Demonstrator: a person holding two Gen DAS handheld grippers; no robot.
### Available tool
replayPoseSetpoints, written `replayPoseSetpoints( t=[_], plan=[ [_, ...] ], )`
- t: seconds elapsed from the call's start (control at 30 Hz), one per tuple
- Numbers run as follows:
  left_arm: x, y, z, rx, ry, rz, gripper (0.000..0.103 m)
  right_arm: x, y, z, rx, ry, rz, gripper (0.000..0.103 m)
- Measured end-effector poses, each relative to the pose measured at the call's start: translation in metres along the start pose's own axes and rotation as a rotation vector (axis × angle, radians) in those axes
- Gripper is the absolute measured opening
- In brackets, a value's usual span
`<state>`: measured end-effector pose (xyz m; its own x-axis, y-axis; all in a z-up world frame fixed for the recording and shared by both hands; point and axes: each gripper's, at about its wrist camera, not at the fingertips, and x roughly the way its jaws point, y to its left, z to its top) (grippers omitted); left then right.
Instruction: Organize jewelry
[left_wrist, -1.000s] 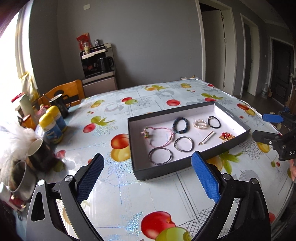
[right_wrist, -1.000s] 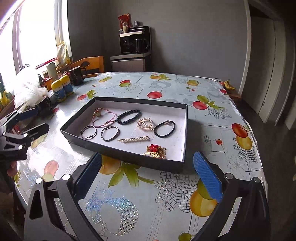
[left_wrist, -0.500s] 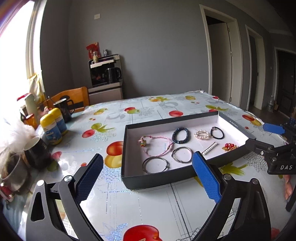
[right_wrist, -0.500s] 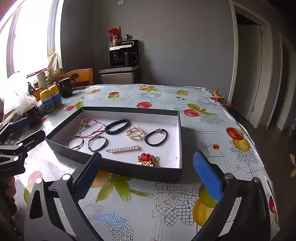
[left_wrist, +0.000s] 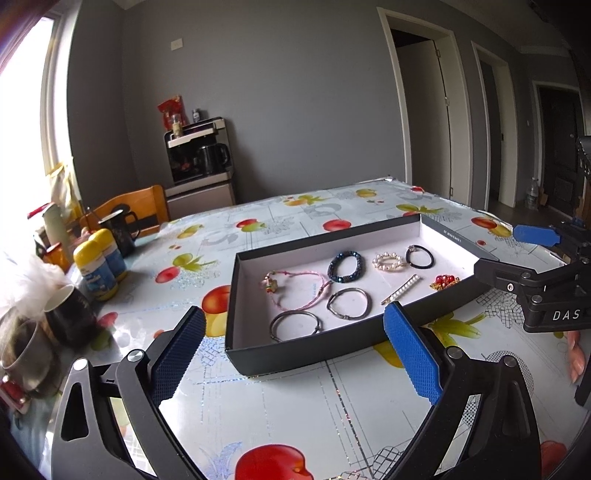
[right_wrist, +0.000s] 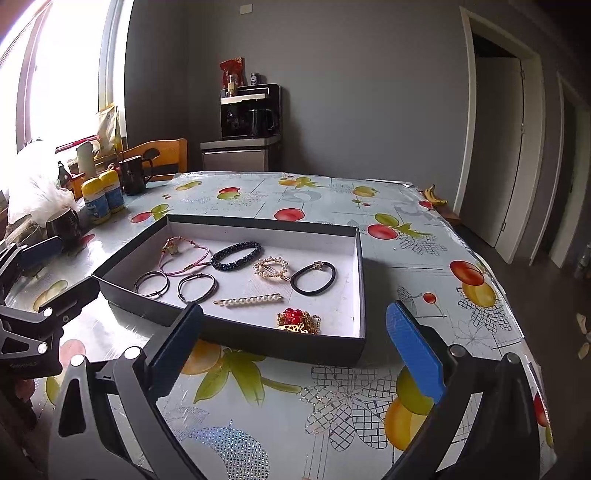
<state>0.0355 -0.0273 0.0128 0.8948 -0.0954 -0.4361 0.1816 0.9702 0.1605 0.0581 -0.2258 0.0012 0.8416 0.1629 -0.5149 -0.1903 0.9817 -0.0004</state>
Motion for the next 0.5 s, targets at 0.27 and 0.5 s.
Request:
replayPoseSetpoints(
  t=[0.27, 0.5],
  plan=[
    [-0.0004, 0.0006, -0.0001, -0.002, 0.002, -0.001, 0.099, -0.0007, -0.0002, 0.0005, 0.0, -0.005, -0.001, 0.098],
    [0.0004, 0.0003, -0.0007, -0.001, 0.006, -0.003, 0.099, -0.0008, -0.0005, 0.0005, 0.001, -0.007, -0.001, 0.098]
  ],
)
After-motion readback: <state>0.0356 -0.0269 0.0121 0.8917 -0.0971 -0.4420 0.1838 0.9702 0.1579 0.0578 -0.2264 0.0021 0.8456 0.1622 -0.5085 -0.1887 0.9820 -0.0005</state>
